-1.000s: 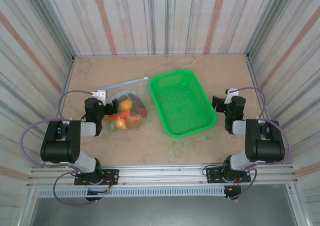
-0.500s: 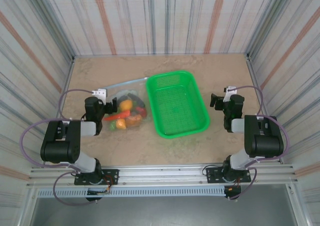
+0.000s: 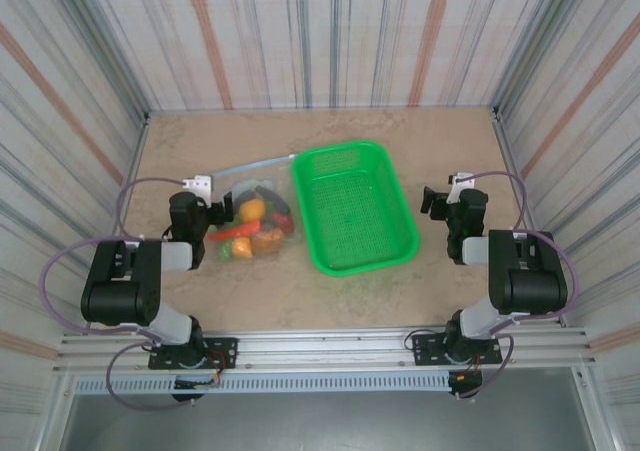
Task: Place the food in the zip-top bag and seal the zipper
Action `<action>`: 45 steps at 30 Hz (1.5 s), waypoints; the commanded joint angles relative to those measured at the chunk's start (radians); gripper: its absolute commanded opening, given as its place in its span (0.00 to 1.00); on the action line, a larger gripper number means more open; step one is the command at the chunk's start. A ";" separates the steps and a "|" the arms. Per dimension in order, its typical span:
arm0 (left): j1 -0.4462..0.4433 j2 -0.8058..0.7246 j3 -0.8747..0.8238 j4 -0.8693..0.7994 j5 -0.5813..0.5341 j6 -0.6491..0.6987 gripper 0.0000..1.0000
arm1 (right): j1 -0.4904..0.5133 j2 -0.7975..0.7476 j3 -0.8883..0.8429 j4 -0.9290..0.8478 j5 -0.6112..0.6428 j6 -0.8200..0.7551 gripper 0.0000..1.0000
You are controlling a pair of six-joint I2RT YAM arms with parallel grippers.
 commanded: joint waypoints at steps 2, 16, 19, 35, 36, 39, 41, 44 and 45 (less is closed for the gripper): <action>0.022 0.009 0.019 -0.016 0.052 0.007 0.99 | -0.002 -0.003 -0.008 -0.005 0.004 0.015 0.99; 0.008 -0.003 0.002 0.001 0.025 0.021 0.99 | -0.004 -0.002 -0.008 -0.005 0.004 0.014 0.99; 0.008 -0.003 0.003 0.001 0.025 0.021 0.99 | -0.003 -0.003 -0.008 -0.005 0.004 0.015 0.99; -0.002 -0.003 0.004 0.001 0.007 0.028 0.99 | -0.003 -0.001 -0.009 -0.005 0.004 0.014 0.99; -0.003 -0.003 0.004 0.000 0.009 0.029 0.99 | -0.002 -0.002 -0.008 -0.005 0.004 0.015 0.99; -0.002 -0.002 0.004 -0.001 0.009 0.029 0.99 | -0.003 -0.001 -0.008 -0.005 0.004 0.015 0.99; -0.001 0.002 0.010 -0.006 0.010 0.027 0.99 | -0.003 -0.002 -0.008 -0.005 0.004 0.015 0.99; 0.014 0.001 0.012 -0.012 0.040 0.017 0.99 | -0.004 -0.001 -0.007 -0.005 0.005 0.015 0.99; 0.014 -0.003 0.007 -0.005 0.042 0.019 0.99 | -0.002 -0.001 -0.008 -0.005 0.004 0.015 0.99</action>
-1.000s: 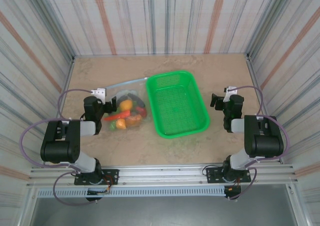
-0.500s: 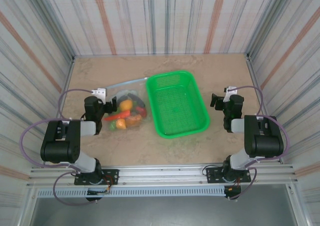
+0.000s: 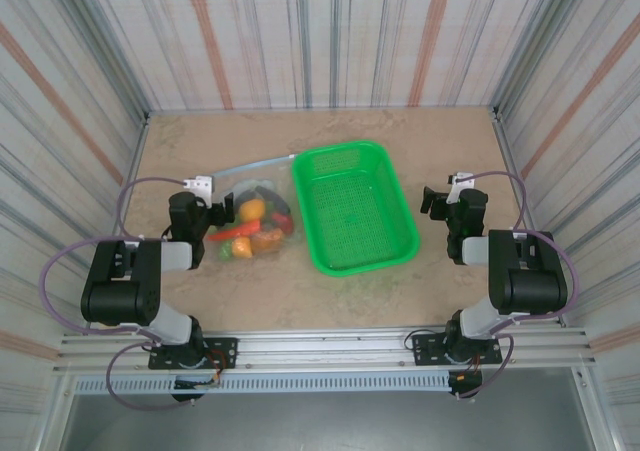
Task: Place the food in the zip-top bag and seal the zipper
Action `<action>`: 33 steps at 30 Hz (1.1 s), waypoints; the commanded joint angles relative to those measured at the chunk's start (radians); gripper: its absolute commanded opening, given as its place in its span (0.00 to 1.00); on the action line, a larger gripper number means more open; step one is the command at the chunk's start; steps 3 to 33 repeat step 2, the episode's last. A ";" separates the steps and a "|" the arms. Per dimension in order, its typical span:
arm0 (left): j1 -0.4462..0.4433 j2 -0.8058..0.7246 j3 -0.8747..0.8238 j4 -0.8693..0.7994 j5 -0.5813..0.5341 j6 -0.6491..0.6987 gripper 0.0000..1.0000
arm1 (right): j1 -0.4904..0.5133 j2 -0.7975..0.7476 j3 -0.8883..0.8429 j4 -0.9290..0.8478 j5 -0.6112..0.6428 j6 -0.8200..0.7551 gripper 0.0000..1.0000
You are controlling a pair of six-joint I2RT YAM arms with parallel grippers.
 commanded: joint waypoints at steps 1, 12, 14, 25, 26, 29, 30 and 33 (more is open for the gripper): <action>0.009 -0.005 0.003 0.006 0.017 0.014 0.99 | -0.002 -0.002 -0.007 -0.005 0.004 0.015 0.99; 0.008 -0.004 0.004 0.008 0.012 0.017 0.99 | -0.002 -0.001 -0.008 -0.006 0.004 0.015 0.99; 0.008 -0.004 0.004 0.008 0.012 0.017 0.99 | -0.002 -0.001 -0.008 -0.006 0.004 0.015 0.99; 0.008 -0.004 0.004 0.008 0.012 0.017 0.99 | -0.002 -0.001 -0.008 -0.006 0.004 0.015 0.99; 0.008 -0.004 0.004 0.008 0.012 0.017 0.99 | -0.002 -0.001 -0.008 -0.006 0.004 0.015 0.99; 0.008 -0.004 0.004 0.008 0.012 0.017 0.99 | -0.002 -0.001 -0.008 -0.006 0.004 0.015 0.99; 0.008 -0.004 0.004 0.008 0.012 0.017 0.99 | -0.002 -0.001 -0.008 -0.006 0.004 0.015 0.99; 0.008 -0.004 0.004 0.008 0.012 0.017 0.99 | -0.002 -0.001 -0.008 -0.006 0.004 0.015 0.99</action>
